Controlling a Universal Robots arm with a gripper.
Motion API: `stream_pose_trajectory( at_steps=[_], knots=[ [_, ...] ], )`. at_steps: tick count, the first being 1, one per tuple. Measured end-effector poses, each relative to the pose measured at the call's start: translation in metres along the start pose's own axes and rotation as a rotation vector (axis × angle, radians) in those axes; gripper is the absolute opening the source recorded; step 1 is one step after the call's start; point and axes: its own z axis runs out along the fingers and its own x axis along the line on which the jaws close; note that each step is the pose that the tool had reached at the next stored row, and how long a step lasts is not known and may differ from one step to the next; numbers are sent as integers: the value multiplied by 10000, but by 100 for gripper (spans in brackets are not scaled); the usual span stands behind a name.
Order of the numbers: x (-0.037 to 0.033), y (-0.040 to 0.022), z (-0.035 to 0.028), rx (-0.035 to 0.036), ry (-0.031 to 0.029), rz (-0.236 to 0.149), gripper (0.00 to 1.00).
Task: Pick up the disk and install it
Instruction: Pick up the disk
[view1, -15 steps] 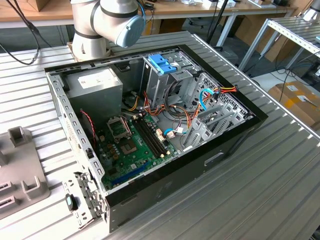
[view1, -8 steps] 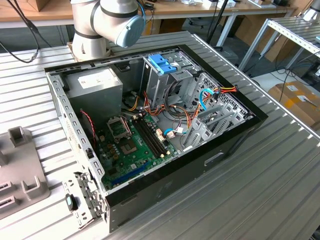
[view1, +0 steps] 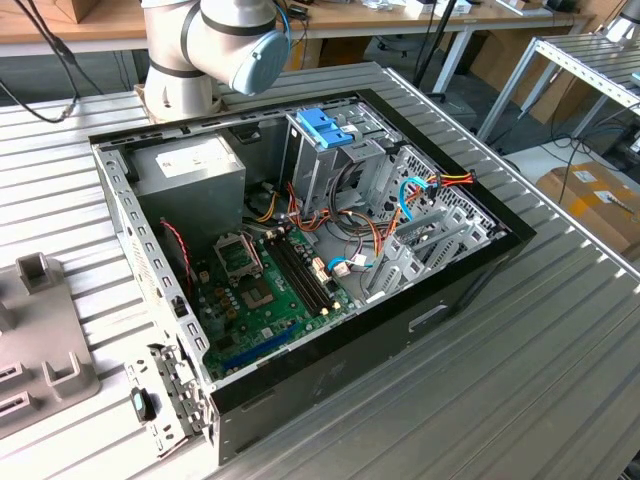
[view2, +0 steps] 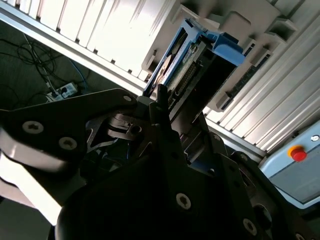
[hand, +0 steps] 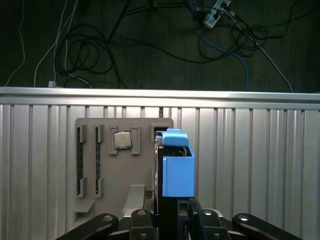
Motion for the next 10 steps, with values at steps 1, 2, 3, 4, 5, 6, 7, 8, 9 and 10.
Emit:
stream_pose_trajectory(
  at_steps=[1,2,3,4,5,6,7,8,9,10],
  knots=[
    [0,0,-7,0,0,0,35],
    [0,0,-10,2,-1,0,35],
    [0,0,-10,2,0,0,35],
    [0,0,-10,2,0,0,35],
    [0,0,-12,0,0,0,35],
    [0,0,-12,0,0,0,35],
    [0,0,-12,0,0,0,35],
    [0,0,-13,-1,0,0,35],
    [0,1,-20,-3,1,0,35],
    [-1,1,-32,-1,1,0,35]
  ],
)
